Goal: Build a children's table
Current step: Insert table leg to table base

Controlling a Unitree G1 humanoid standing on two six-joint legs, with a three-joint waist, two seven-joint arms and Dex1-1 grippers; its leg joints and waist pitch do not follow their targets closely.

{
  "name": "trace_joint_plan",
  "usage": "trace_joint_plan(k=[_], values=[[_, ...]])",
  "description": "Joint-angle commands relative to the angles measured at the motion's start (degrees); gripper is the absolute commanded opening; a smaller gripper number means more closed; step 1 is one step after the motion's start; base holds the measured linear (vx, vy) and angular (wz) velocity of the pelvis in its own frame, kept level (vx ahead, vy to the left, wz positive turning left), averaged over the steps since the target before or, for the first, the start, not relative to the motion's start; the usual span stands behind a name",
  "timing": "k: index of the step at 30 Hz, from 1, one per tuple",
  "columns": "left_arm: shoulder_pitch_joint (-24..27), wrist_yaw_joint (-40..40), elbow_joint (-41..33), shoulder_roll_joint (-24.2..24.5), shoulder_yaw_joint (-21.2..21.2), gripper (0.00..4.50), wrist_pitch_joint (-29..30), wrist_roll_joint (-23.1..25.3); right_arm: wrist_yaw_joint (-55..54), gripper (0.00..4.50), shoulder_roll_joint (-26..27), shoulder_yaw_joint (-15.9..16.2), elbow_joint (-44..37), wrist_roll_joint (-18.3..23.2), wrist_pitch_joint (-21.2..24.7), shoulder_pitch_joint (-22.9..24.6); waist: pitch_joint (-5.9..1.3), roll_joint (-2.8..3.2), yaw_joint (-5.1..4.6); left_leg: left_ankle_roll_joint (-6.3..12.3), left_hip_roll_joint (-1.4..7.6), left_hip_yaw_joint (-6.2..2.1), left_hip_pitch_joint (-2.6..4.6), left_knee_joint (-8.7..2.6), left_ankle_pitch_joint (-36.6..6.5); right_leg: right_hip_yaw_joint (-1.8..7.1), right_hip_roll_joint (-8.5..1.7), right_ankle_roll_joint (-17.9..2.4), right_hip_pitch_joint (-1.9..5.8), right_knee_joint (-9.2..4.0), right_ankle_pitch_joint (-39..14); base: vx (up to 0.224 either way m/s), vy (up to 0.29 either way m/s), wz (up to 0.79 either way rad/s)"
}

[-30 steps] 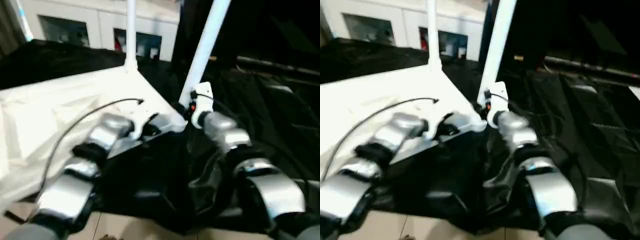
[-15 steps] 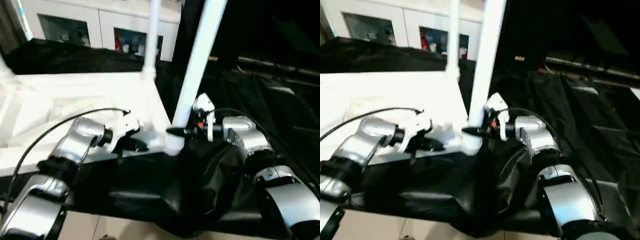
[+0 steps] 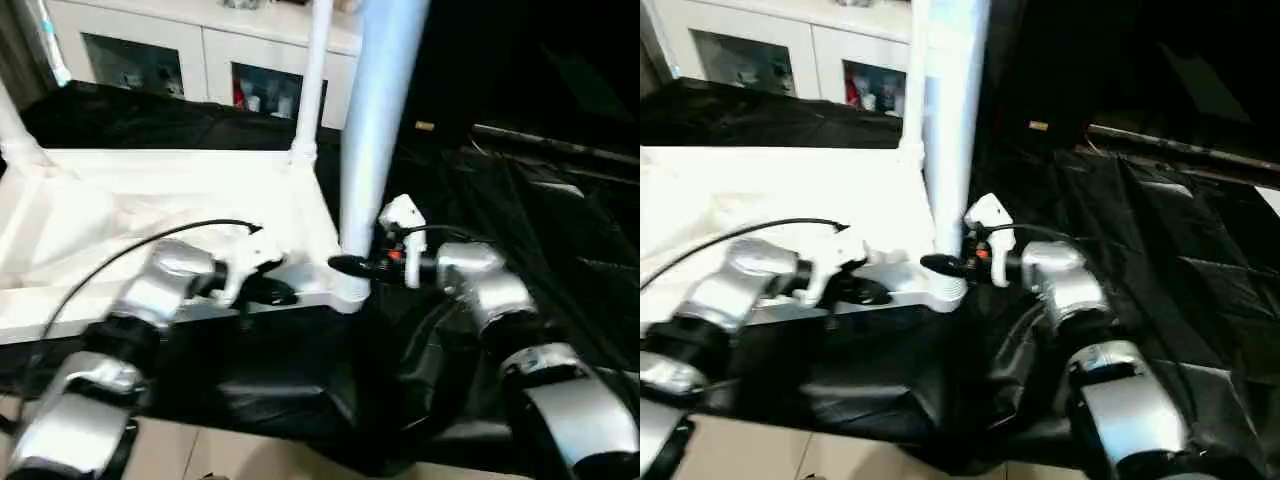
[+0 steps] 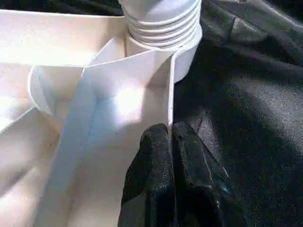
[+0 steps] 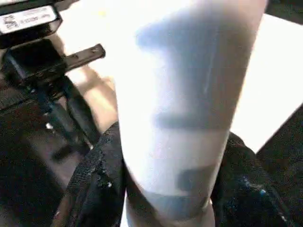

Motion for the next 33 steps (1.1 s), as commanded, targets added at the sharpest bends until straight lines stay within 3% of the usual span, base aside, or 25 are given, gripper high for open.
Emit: trace_joint_plan(k=[1,2,5,12,19,25,26,33], values=[[-2.31,1.90,-0.99,-2.02,0.45,0.00,0.22,-0.97,1.31,1.88,1.37,3.80,4.71,-3.28,4.33,5.17,-0.95,1.62,-0.32,-1.39,2.42,-1.01,1.36,-4.41,-26.79,3.81,-4.47,-7.45,-0.74,-6.99,-29.09,0.000,0.000,0.00],[-2.16,1.36,-1.37,-1.99,0.33,0.00,0.25,-1.12,1.53,1.88,1.19,3.87,4.28,-3.28,4.49,5.59,-1.35,1.63,-0.41,-1.34,2.63,-1.33,0.50,-4.86,-24.47,3.72,-4.46,-7.35,0.16,-6.53,-25.90,0.000,0.000,0.00],[-2.03,0.75,-1.60,-1.83,0.26,0.00,0.37,-1.27,1.26,1.88,1.07,3.48,4.31,-2.94,4.76,5.62,-1.45,1.82,-0.65,-1.26,2.68,-1.08,0.17,-5.02,-21.81,3.79,-4.11,-9.61,0.37,-5.76,-17.92,0.000,0.000,0.00],[-2.33,1.07,-0.25,-1.47,0.54,0.00,-0.45,-0.71,0.10,1.88,0.58,1.39,2.68,-1.04,4.43,5.90,-1.46,1.69,-0.44,-0.56,2.60,-0.91,0.09,-4.94,-20.55,3.87,-4.37,-9.83,0.56,-5.95,-18.53,0.000,0.000,0.00],[-1.98,1.59,-0.62,-0.80,0.99,0.00,-0.30,-0.53,0.52,1.88,0.18,-4.77,-3.06,5.79,4.52,8.29,-1.67,1.74,0.23,0.30,2.82,-0.59,-0.06,-4.88,-17.05,3.86,-4.31,-10.92,0.86,-5.48,-13.21,0.000,0.000,0.00],[-1.63,1.74,-0.83,-0.62,1.23,0.00,-0.47,-0.67,0.86,1.88,-0.16,-6.51,-7.21,7.81,4.88,11.50,-1.68,1.75,0.94,1.43,2.58,-0.26,-0.31,-4.60,-12.85,3.85,-4.43,-10.99,1.21,-5.30,-10.99,0.000,0.000,0.00],[-1.59,1.79,-0.79,-0.57,1.26,0.00,-0.55,-0.67,0.89,1.88,-0.28,-6.68,-7.68,8.01,4.84,12.04,-1.63,2.10,1.00,1.39,2.65,-0.30,-0.32,-4.72,-12.68,3.84,-4.39,-10.95,1.23,-5.32,-10.75,0.000,0.000,0.00],[-1.44,2.02,-0.64,-0.24,1.24,0.00,-0.90,-0.75,-0.15,1.88,-0.67,-7.31,-9.42,8.84,3.65,14.76,-1.48,2.11,1.05,1.01,2.63,-0.35,-0.30,-4.80,-14.00,3.80,-4.51,-10.40,1.17,-5.62,-13.48,0.000,0.000,0.00]])
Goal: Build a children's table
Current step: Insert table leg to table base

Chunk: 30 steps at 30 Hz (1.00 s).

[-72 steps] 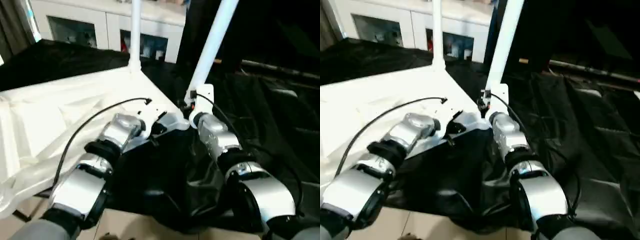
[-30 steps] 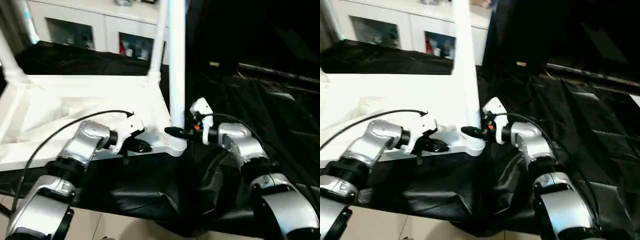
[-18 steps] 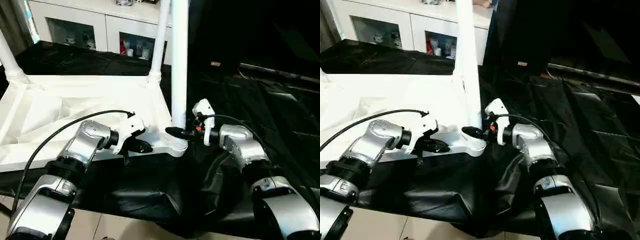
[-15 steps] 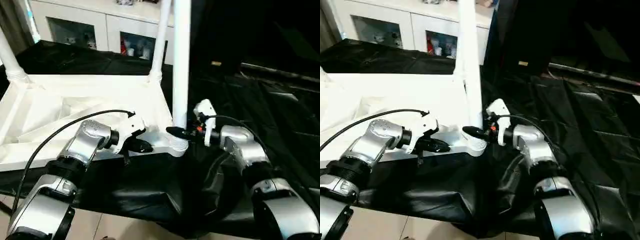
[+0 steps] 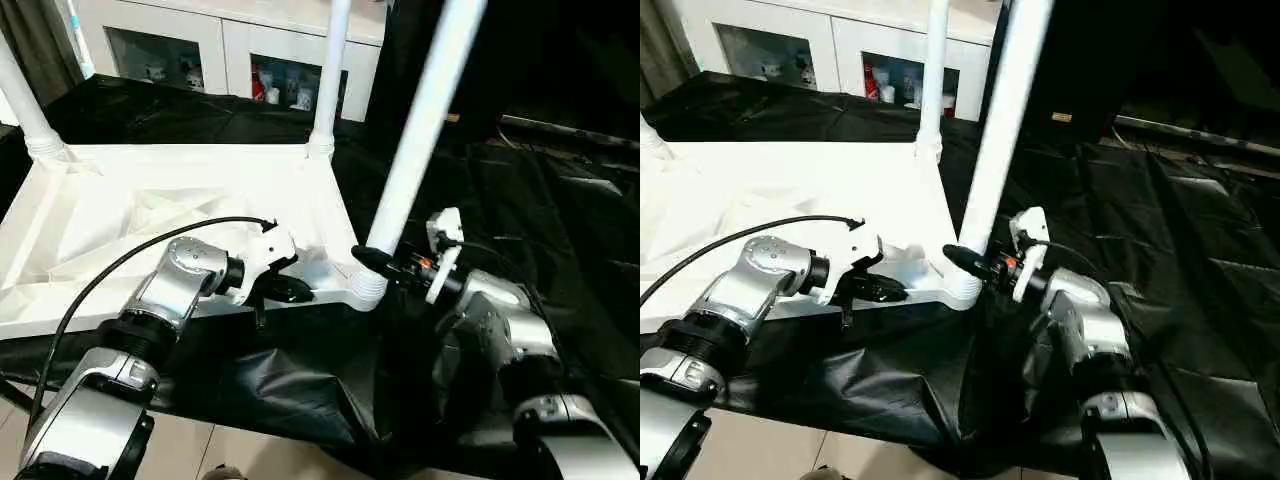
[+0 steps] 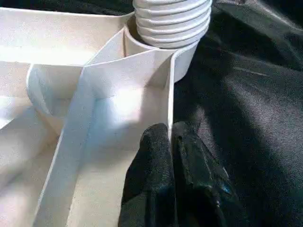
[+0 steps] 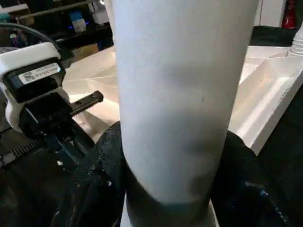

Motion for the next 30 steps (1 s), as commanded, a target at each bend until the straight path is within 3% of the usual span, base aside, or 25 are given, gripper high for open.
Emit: trace_joint_plan(k=[1,9,17,24,30], values=[[-0.84,2.98,0.16,0.24,1.30,0.00,0.03,0.03,-0.40,1.88,-0.76,1.20,3.30,-2.33,1.47,3.47,-2.13,0.94,-0.46,0.94,2.63,-0.60,0.33,-4.25,-13.86,3.80,-4.48,-10.03,1.23,-5.12,-13.63,0.000,0.000,0.00],[-0.60,1.86,-0.39,0.44,1.17,0.00,-0.32,-0.35,-3.14,1.88,-0.35,0.06,2.63,-1.69,1.00,4.47,-2.12,1.01,-0.48,0.80,2.63,-0.62,0.33,-4.29,-13.34,3.75,-4.42,-10.15,1.26,-4.99,-12.64,0.000,0.000,0.00],[-0.74,0.99,-0.52,0.71,0.79,0.00,-0.34,-0.27,-7.46,1.88,-0.24,3.78,6.91,-5.92,1.37,-0.03,-2.15,1.20,-0.85,0.28,2.49,-0.57,0.26,-4.21,-12.78,3.73,-4.33,-10.71,1.40,-4.74,-11.25,0.000,0.000,0.00],[-0.67,1.36,-0.47,0.90,0.78,0.00,-0.35,-0.16,-5.60,1.88,-1.01,3.09,5.51,-3.78,1.77,0.63,-2.20,1.20,-0.96,0.81,2.50,-0.50,0.28,-4.08,-12.44,3.77,-4.33,-11.27,1.50,-4.62,-9.88,0.000,0.000,0.00],[-0.49,1.55,-0.68,1.11,0.84,0.00,-0.14,-0.25,-5.37,1.88,-1.14,1.42,3.93,-1.89,1.29,3.95,-2.44,1.33,-0.64,1.59,2.53,-0.40,0.30,-3.85,-9.84,3.72,-4.18,-12.33,1.73,-4.01,-4.26,0.000,0.000,0.00]])
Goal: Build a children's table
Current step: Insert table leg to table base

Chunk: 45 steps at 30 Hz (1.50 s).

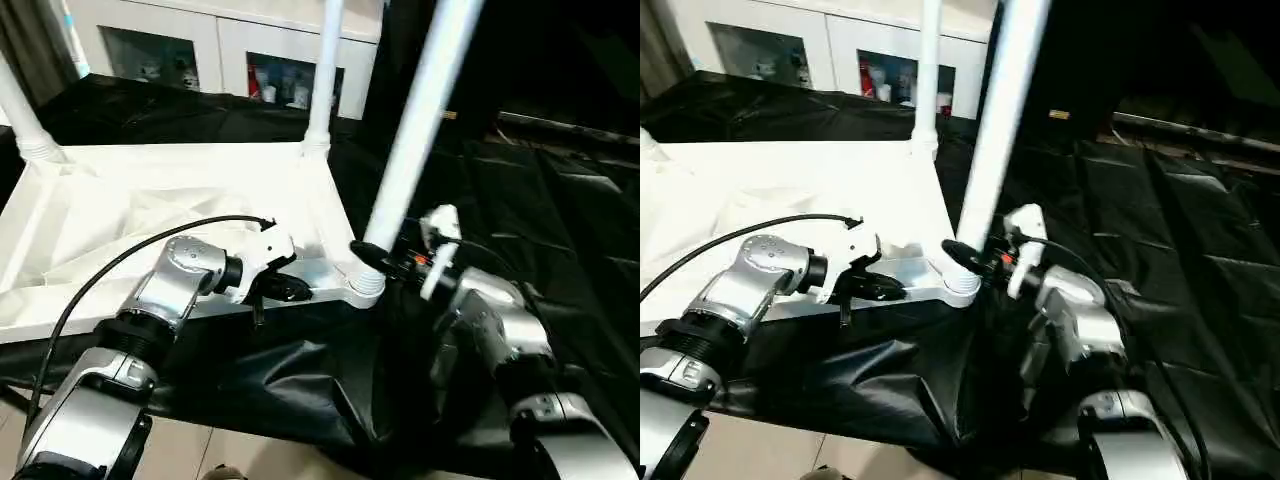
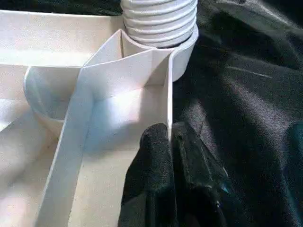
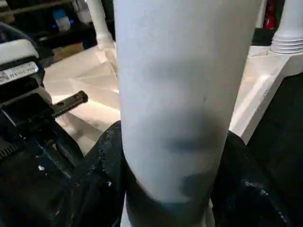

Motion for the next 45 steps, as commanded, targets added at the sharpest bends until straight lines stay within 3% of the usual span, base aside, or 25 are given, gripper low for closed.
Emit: trace_joint_plan(k=[1,8,14,17,18,24,27,35,45], values=[[-0.55,1.84,-0.20,0.75,0.99,0.00,0.16,0.08,-1.46,1.88,-1.10,-0.42,3.06,-1.35,1.74,5.66,-2.57,1.21,-0.40,1.67,2.48,-0.43,0.31,-3.83,-9.82,3.70,-4.15,-12.60,1.76,-4.01,-3.54,0.000,0.000,0.00],[-0.85,2.06,0.30,0.77,1.02,0.00,0.04,0.20,-3.15,1.88,-0.03,-1.73,1.25,-0.28,0.36,9.12,-2.34,1.37,-0.35,0.94,2.50,-0.56,0.38,-4.10,-13.29,3.70,-4.28,-11.73,1.61,-4.66,-9.13,0.000,0.000,0.00],[-1.27,1.98,0.68,0.76,0.90,0.00,-0.01,0.27,-3.59,1.88,-0.54,1.42,-2.53,-2.59,-0.57,10.63,-2.46,1.50,-0.37,1.10,2.41,-0.56,0.24,-3.98,-11.52,3.69,-4.14,-11.81,1.78,-4.33,-6.37,0.000,0.000,0.00],[-1.41,1.89,0.90,0.67,0.75,0.00,-0.22,0.33,-3.42,1.88,-1.13,2.99,-2.53,-3.98,-0.57,9.27,-2.45,1.51,-0.41,1.20,2.33,-0.52,0.27,-3.92,-11.46,3.67,-4.13,-11.87,1.80,-4.34,-6.54,0.000,0.000,0.00],[-1.47,1.58,0.93,0.64,0.54,0.00,-0.46,0.36,-2.92,1.88,-1.90,4.88,-2.02,-5.78,-0.50,7.20,-2.43,1.49,-0.42,1.26,2.30,-0.52,0.18,-3.90,-11.44,3.68,-4.15,-11.81,1.84,-4.38,-6.76,0.000,0.000,0.00],[-1.14,1.26,0.36,0.59,0.13,0.00,-0.40,0.41,-1.14,1.88,-3.58,9.19,0.52,-9.41,0.58,1.80,-2.29,1.19,-0.73,0.91,2.26,-0.59,0.13,-3.91,-12.71,3.71,-4.25,-10.26,1.71,-4.84,-12.51,0.000,0.000,0.00],[-0.80,0.92,-0.10,0.69,-0.03,0.00,-0.26,0.37,-0.27,1.88,-3.98,10.33,2.82,-10.42,1.06,-0.71,-2.35,0.76,-1.41,1.18,2.28,-0.61,-0.06,-3.81,-12.12,3.67,-4.13,-10.89,1.71,-4.59,-11.35,0.000,0.000,0.00],[-0.32,-0.34,-0.93,0.99,-0.41,0.00,-0.02,-0.01,3.90,1.88,-5.10,13.63,6.56,-12.51,1.27,-2.33,-2.49,0.71,-1.68,1.87,2.32,-0.55,0.01,-3.58,-11.10,3.67,-4.17,-11.95,1.72,-4.30,-9.03,0.000,0.000,0.00],[-0.17,-0.90,-1.21,1.16,-0.48,0.00,-0.11,-0.14,6.07,1.88,-5.02,13.38,8.24,-11.61,0.79,-1.33,-2.78,0.77,-1.69,1.87,2.31,-0.52,0.10,-3.49,-10.73,3.68,-4.04,-12.96,1.88,-3.86,-5.05,0.000,0.000,0.00]])
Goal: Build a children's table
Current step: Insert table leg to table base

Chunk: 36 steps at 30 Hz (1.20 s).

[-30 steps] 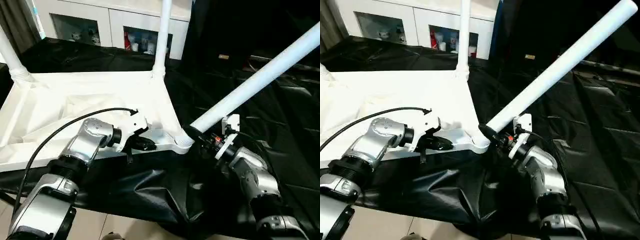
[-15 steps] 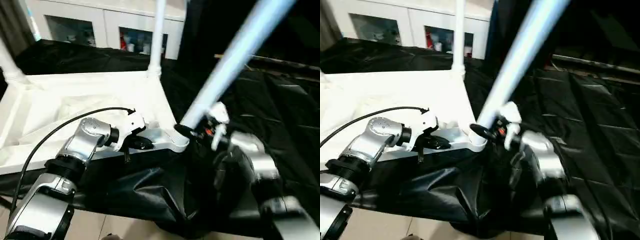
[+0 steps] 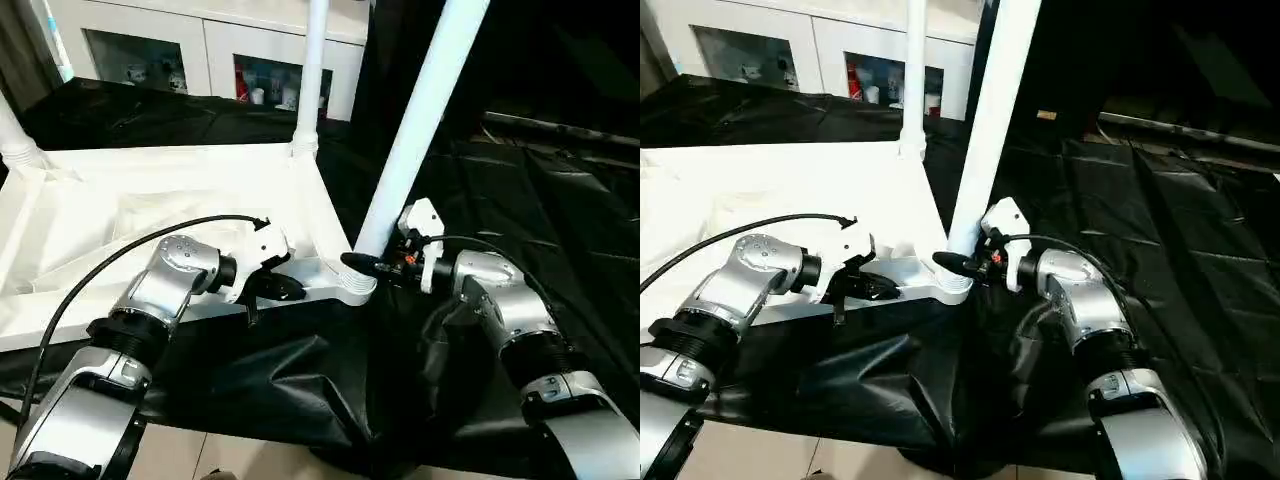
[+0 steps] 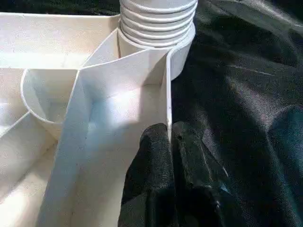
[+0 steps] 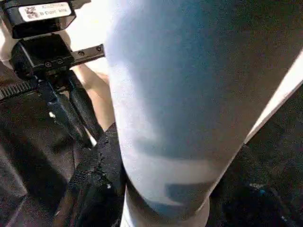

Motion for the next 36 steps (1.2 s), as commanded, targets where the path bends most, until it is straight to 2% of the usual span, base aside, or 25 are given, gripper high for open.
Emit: trace_joint_plan(k=[1,4,7,10,12,17,19,21,22,23,24,26,27,28,29,30,31,32,36], values=[[-0.08,-1.28,-1.80,-0.11,-0.46,0.00,-0.51,-0.58,2.83,1.88,-0.13,3.43,7.19,-2.78,2.98,4.09,-2.34,1.13,-0.11,1.85,2.30,-0.55,0.08,-3.72,-10.76,3.59,-4.03,-13.07,1.83,-3.92,-4.95,0.000,0.000,0.00],[0.18,-3.48,-2.59,-0.04,-0.65,0.00,-0.86,-1.39,5.81,1.88,-0.19,3.12,7.03,-1.60,3.33,4.49,-2.46,1.08,-0.08,2.34,2.34,-0.53,0.06,-3.62,-10.16,3.56,-3.97,-13.78,1.97,-3.65,-2.83,0.000,0.000,0.00],[0.82,-6.88,-3.95,0.62,-1.38,0.00,-0.59,-2.22,9.47,1.88,-0.84,3.98,5.86,-1.12,3.54,5.30,-2.58,1.13,0.05,3.30,2.31,-0.42,0.14,-3.42,-8.57,3.50,-3.89,-14.84,2.06,-3.31,0.79,0.000,0.000,0.00],[1.40,-10.24,-5.44,1.47,-2.26,0.00,0.50,-2.85,12.22,1.88,-1.60,5.17,5.87,-1.70,3.16,5.58,-2.56,1.15,0.22,3.64,2.42,-0.36,0.09,-3.41,-8.26,3.40,-3.83,-15.22,2.13,-3.15,1.67,0.000,0.000,0.00],[1.48,-11.11,-5.83,1.74,-2.71,0.00,1.04,-2.62,13.03,1.88,-2.04,5.95,6.67,-2.75,1.92,5.44,-2.51,1.22,0.27,3.18,2.48,-0.37,0.17,-3.48,-9.15,3.35,-3.89,-15.13,2.10,-3.26,0.29,0.000,0.000,0.00],[0.46,-6.02,-3.37,0.50,-1.73,0.00,-0.51,-0.72,11.88,1.88,-1.92,5.89,7.54,-3.34,0.74,5.33,-2.45,1.02,0.26,1.91,2.45,-0.45,0.30,-3.61,-11.44,3.51,-4.02,-14.49,1.94,-3.64,-3.12,0.000,0.000,0.00],[0.01,-4.25,-2.44,0.11,-1.43,0.00,-0.59,-0.18,10.67,1.88,-1.70,5.77,7.94,-3.68,0.23,5.26,-2.30,1.00,0.28,1.65,2.44,-0.45,0.46,-3.71,-12.73,3.51,-4.04,-14.10,1.72,-3.93,-5.09,0.000,0.000,0.00],[-1.28,0.72,-0.38,-0.82,-0.69,0.00,-0.15,0.91,5.84,1.88,-0.96,4.90,9.69,-4.90,-0.81,4.82,-2.07,0.73,0.32,0.86,2.42,-0.51,0.65,-3.93,-15.23,3.58,-4.11,-12.71,1.41,-4.54,-10.33,0.000,0.000,0.00],[-1.53,1.57,-0.06,-1.00,-0.51,0.00,0.12,0.99,4.73,1.88,-0.79,4.66,10.11,-4.98,-1.05,4.68,-1.99,0.80,0.35,0.58,2.40,-0.54,0.75,-3.94,-16.17,3.60,-4.16,-12.36,1.29,-4.69,-12.05,0.000,0.000,0.00],[-2.50,4.39,1.16,-1.66,0.18,0.00,0.85,1.21,0.34,1.88,-0.07,3.52,11.49,-5.03,-1.54,4.21,-1.62,0.56,0.25,0.08,2.34,-0.68,0.77,-4.11,-18.78,3.53,-4.27,-10.85,1.04,-5.30,-17.91,0.000,0.000,0.00],[-3.10,5.79,1.82,-2.06,0.64,0.00,1.38,1.25,-2.16,1.88,0.42,2.63,12.24,-4.76,-1.99,3.98,-1.50,0.75,0.27,-0.75,2.30,-0.99,1.19,-4.11,-21.73,3.44,-4.49,-8.97,0.71,-5.92,-24.51,0.000,0.000,0.00],[-3.59,6.88,2.40,-2.43,1.05,0.00,1.76,1.28,-4.20,1.88,0.86,1.78,12.89,-4.41,-2.46,3.81,-1.54,0.55,0.10,-1.37,2.31,-1.40,1.15,-4.21,-23.24,3.33,-4.74,-6.78,0.55,-6.51,-29.41,-0.057,0.002,-0.02],[-3.67,6.51,2.42,-2.51,1.15,0.00,1.66,1.05,-3.51,1.88,0.99,1.59,12.92,-3.90,-1.99,3.90,-1.55,0.53,0.00,-1.38,2.34,-1.50,1.01,-4.25,-23.33,3.30,-4.71,-6.26,0.59,-6.55,-29.92,-0.055,0.006,-0.04],[-3.70,6.10,2.40,-2.54,1.17,0.00,1.55,0.88,-3.03,1.88,1.04,1.64,12.87,-3.74,-1.81,4.04,-1.69,0.48,-0.09,-1.10,2.35,-1.68,0.51,-4.43,-22.33,3.27,-4.66,-5.82,0.92,-6.47,-29.04,0.000,0.000,0.00],[-3.71,5.72,2.37,-2.54,1.17,0.00,1.44,0.82,-2.62,1.88,1.08,1.79,12.73,-3.66,-1.73,4.22,-1.81,0.50,-0.09,-0.84,2.44,-1.66,0.36,-4.48,-21.40,3.36,-4.58,-6.07,0.91,-6.31,-26.73,0.000,0.000,0.00],[-3.65,5.45,2.27,-2.52,1.11,0.00,1.40,0.80,-2.52,1.88,1.09,1.85,12.66,-3.66,-1.71,4.29,-1.80,0.71,-0.05,-0.73,2.44,-1.60,0.43,-4.50,-21.27,3.40,-4.49,-6.42,0.77,-6.24,-25.54,0.000,0.000,0.00],[-3.51,4.76,2.10,-2.48,0.91,0.00,1.25,0.80,-2.43,1.88,1.14,2.09,12.59,-3.70,-1.82,4.45,-1.83,0.64,-0.09,-0.59,2.48,-1.43,0.65,-4.42,-21.32,3.47,-4.37,-7.34,0.55,-6.10,-23.33,0.000,0.000,0.00],[-3.41,4.38,2.02,-2.46,0.79,0.00,1.21,0.75,-2.52,1.88,1.20,2.18,12.76,-3.65,-1.91,4.38,-1.84,0.80,-0.05,-0.31,2.44,-1.25,0.62,-4.39,-20.90,3.57,-4.31,-8.50,0.59,-5.92,-20.83,0.000,0.000,0.00],[-3.30,4.14,2.25,-2.42,0.42,0.00,1.05,0.66,-3.15,1.88,1.36,2.22,13.49,-3.67,-2.16,4.04,-1.88,0.76,-0.08,-0.10,2.41,-1.19,0.52,-4.40,-20.24,3.53,-4.25,-9.16,0.75,-5.69,-19.43,0.000,0.000,0.00]])
